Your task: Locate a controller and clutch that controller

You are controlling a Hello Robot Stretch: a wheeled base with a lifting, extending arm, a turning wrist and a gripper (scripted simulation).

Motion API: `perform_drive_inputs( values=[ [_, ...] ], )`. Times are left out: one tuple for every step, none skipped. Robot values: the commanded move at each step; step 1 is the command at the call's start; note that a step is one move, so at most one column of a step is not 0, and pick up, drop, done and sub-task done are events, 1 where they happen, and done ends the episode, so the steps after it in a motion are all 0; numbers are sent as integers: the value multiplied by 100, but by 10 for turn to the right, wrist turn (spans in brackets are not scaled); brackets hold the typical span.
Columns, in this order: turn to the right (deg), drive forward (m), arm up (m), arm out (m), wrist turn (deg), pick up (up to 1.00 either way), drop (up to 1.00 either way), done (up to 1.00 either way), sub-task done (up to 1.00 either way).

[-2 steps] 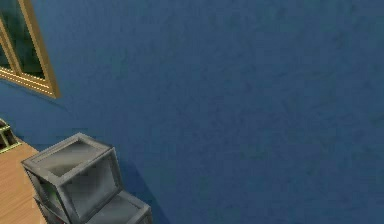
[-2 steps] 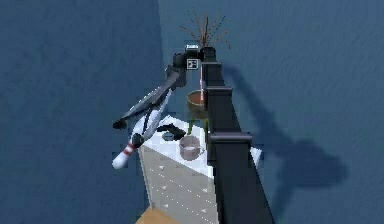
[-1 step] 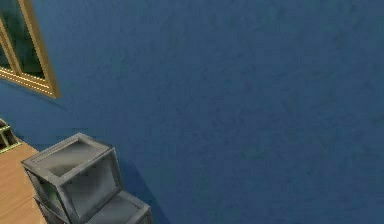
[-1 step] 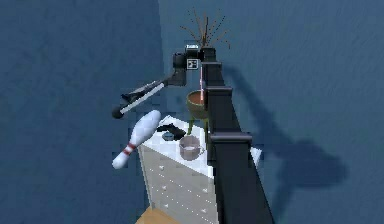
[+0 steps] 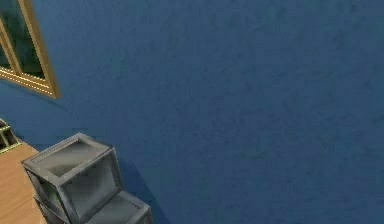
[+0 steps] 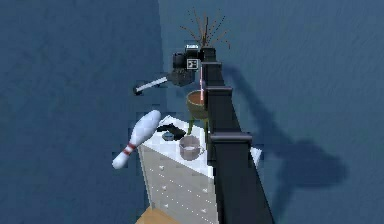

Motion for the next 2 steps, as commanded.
perform_drive_inputs(
  values=[
    [0, 0, 0, 0, 300, 0, 0, 0, 0],
    [0, 0, -30, 0, 0, 0, 0, 0, 0]
  ],
)
